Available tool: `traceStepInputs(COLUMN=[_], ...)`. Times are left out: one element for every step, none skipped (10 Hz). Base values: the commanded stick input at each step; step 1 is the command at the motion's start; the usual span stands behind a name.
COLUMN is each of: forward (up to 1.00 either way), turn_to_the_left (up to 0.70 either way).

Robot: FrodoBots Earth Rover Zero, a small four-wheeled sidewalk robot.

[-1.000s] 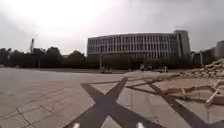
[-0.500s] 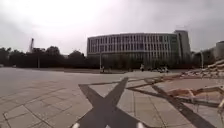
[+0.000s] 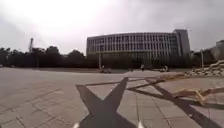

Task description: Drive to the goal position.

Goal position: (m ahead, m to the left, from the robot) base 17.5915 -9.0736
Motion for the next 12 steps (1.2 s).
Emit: traceStepInputs(forward=[0.50,0.50,0.50,0.50,0.50,0.50,0.50,0.50,0.50,0.50,0.50,0.50], turn_to_the_left=[0.00,0.00,0.00,0.00,0.00,0.00,0.00,0.00,0.00,0.00,0.00,0.00])
